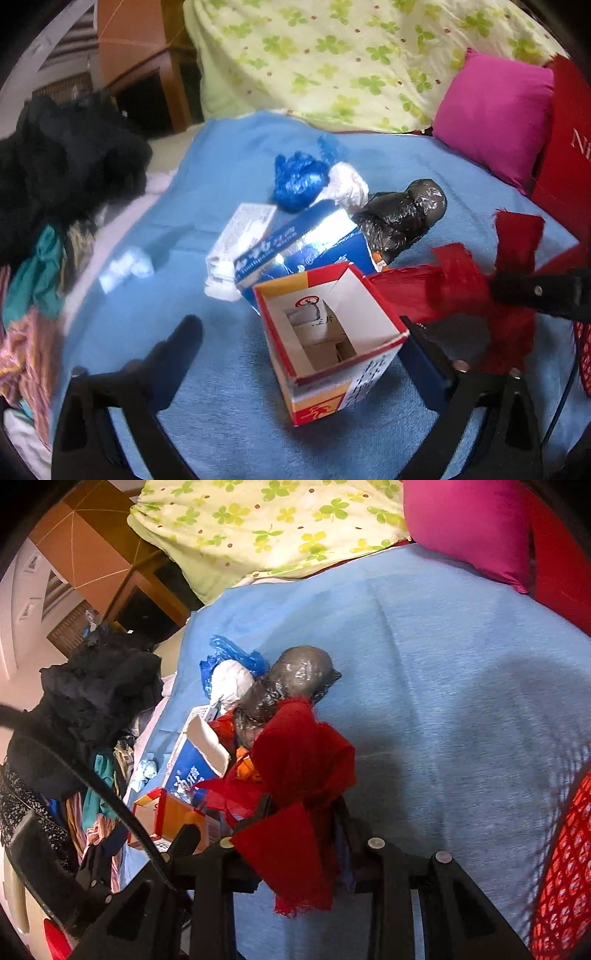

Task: Collect trash
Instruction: 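Grasp the red-and-white medicine box with the left tool while the right tool grasps the red bag, then carry the medicine box and red bag to the red wastebasket and release both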

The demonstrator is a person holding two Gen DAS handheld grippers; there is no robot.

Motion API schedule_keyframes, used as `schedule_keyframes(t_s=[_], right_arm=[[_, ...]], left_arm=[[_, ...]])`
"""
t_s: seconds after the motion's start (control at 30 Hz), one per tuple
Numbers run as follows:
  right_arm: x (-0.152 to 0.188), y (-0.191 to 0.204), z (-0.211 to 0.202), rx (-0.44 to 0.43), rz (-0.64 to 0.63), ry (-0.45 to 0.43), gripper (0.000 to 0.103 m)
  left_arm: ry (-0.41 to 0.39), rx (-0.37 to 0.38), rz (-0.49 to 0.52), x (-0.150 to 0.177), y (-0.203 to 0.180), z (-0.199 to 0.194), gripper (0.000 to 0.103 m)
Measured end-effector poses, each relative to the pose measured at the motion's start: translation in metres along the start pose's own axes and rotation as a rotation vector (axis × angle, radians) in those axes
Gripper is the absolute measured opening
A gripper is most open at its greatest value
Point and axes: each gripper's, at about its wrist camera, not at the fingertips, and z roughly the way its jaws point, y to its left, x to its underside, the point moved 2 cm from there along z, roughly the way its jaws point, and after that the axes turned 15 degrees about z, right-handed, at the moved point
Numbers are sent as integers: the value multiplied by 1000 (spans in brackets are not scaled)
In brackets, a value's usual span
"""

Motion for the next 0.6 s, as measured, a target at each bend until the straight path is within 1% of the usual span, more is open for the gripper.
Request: schedule_keyframes(t_s=[0.03,0.07,0.1,0.13,0.2,0.4,0.5,0.6], right_arm=[[0,-5,-3,0,-1,0,33],[1,-4,-3,3,-7,-1,33],[1,-2,-3,7,-15,-5,33],[2,-2,-4,9,-20,-6,33],[4,1,-4,11,-33,-4,33],[9,9,-11,7,-60,-29,33],[15,19,-25,-40,-79,-56,33],[23,33,-55,-110,-112,-121,33]], left_arm=[[7,-1,-3,1,0,2,90],[15,-4,-3,2,0,4,79],[27,10,-4,4,0,7,62],[42,40,-19,6,2,9,53],[33,52,-41,9,6,7,51],[-56,75,-56,12,17,-23,50],[-98,83,-43,8,21,-45,50],[-117,106,-25,3,22,-64,50]])
